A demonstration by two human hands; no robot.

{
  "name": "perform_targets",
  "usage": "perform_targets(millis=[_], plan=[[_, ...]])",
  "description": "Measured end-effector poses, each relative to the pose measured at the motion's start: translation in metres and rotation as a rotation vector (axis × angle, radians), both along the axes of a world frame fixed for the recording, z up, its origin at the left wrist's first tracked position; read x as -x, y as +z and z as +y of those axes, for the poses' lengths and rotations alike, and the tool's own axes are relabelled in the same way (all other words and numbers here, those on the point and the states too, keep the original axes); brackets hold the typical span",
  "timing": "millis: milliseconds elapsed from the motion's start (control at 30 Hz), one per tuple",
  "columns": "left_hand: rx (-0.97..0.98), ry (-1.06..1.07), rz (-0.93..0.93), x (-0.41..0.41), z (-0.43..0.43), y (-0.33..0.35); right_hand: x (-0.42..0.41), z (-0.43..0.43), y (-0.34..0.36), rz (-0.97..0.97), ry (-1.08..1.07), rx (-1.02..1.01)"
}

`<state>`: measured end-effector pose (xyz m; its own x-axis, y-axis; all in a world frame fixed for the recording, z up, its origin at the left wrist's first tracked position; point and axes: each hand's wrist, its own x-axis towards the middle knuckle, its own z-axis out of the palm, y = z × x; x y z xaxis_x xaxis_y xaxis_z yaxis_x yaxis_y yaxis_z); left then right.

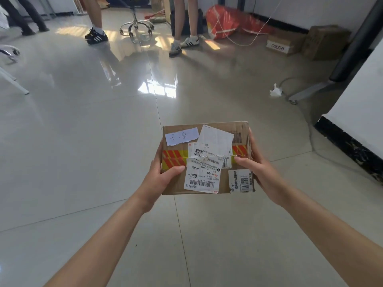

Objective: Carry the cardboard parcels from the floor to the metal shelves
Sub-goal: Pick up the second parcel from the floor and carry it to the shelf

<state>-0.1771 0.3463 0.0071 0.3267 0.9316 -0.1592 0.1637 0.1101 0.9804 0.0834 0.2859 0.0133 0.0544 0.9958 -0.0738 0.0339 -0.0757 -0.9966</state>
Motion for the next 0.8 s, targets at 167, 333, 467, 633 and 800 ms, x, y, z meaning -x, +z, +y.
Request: perform_targets(millis=[167, 333, 467, 633, 800], plan=[[-0.029, -0.068, -0.001, -0.009, 0.004, 0.103, -0.015, -0.011, 0.1, 0.018, -0.035, -0.041], [-0.068, -0.151, -0.003, -0.042, 0.005, 0.247, -0.043, -0.032, 0.242, 0.007, -0.138, -0.063], [-0.123, -0.242, -0.041, -0.08, 0.0, 0.398, -0.072, -0.06, 0.394, -0.05, -0.253, -0.079], [-0.175, -0.378, -0.118, -0.133, -0.016, 0.598, -0.106, -0.108, 0.597, -0.087, -0.379, -0.155], [-0.263, -0.552, -0.165, -0.179, -0.05, 0.77, -0.121, -0.183, 0.763, -0.2, -0.504, -0.251]])
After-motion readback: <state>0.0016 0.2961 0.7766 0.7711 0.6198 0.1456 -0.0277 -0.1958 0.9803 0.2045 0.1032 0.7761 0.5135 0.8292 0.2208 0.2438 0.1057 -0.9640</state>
